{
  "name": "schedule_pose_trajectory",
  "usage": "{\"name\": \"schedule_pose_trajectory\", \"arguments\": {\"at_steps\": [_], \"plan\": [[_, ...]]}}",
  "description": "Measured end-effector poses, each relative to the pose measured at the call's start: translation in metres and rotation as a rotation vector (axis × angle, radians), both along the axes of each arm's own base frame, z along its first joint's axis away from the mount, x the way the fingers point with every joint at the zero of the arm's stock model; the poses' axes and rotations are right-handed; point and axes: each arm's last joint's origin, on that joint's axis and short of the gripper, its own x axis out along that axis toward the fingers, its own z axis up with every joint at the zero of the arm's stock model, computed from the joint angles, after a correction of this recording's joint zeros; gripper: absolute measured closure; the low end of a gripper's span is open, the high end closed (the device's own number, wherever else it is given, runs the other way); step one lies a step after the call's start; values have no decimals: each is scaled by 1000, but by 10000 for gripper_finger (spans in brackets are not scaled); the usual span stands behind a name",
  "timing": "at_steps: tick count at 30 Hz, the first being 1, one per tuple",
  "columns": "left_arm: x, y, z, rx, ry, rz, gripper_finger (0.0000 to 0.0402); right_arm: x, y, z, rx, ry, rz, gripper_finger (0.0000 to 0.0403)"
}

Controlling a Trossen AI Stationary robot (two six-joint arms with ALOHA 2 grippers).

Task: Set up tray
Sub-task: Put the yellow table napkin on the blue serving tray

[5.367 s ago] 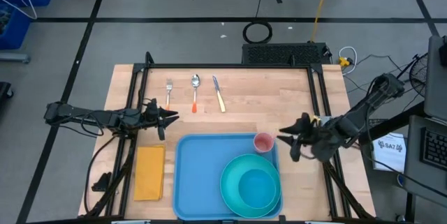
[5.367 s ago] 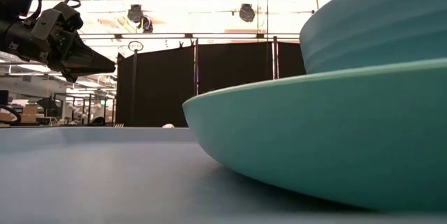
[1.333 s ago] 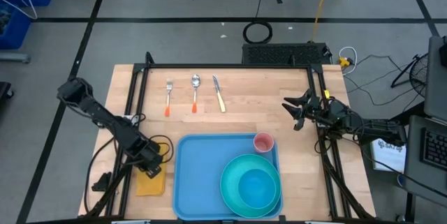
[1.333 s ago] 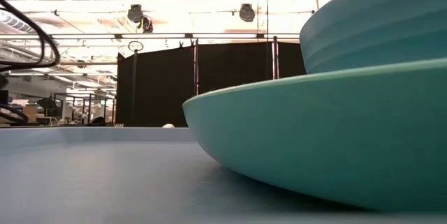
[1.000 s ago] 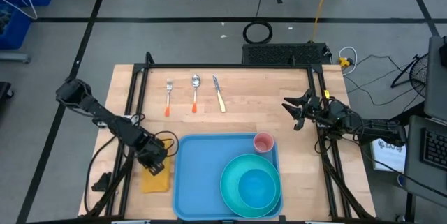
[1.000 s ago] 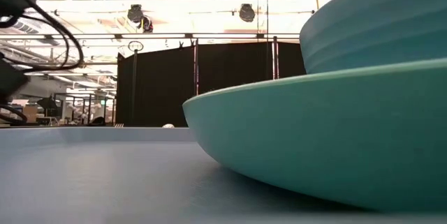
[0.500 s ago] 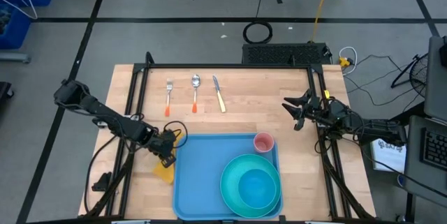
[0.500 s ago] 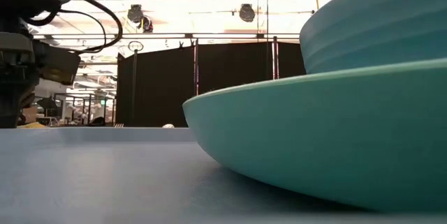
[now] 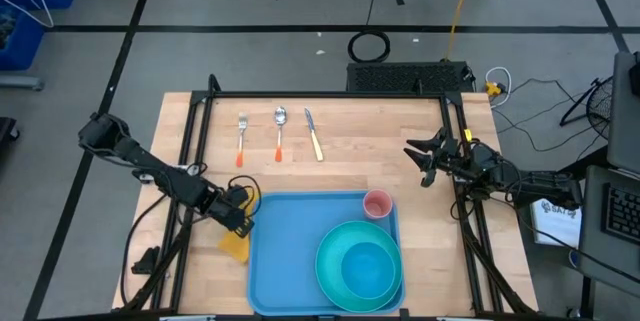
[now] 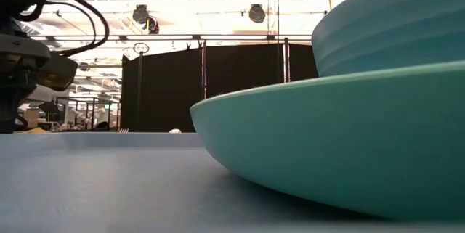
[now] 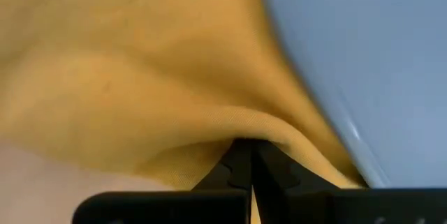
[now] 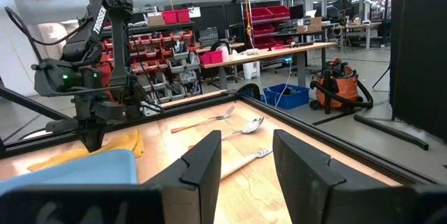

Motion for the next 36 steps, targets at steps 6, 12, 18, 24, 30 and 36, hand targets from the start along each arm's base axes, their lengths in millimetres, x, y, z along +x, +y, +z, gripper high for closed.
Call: {"name": "schedule_pose_trajectory", "arguments": {"at_steps": [6, 12, 18, 24, 30, 36], "plan": [[-6, -8, 0, -118, 94, 69, 401, 0, 0, 0, 0, 0, 0, 280], [-10, -9, 3, -165, 124, 97, 401, 0, 0, 0, 0, 0, 0, 280], [-16, -4, 15, -162, 8, 32, 385, 0, 0, 0, 0, 0, 0, 280], [-43, 9, 39, 9, 117, 186, 379, 0, 0, 0, 0, 0, 0, 280], [-43, 11, 39, 123, -23, 269, 395, 0, 0, 0, -1, -3, 0, 280], [-38, 7, 29, 226, -54, 362, 368, 0, 0, 0, 0, 1, 0, 280]]}}
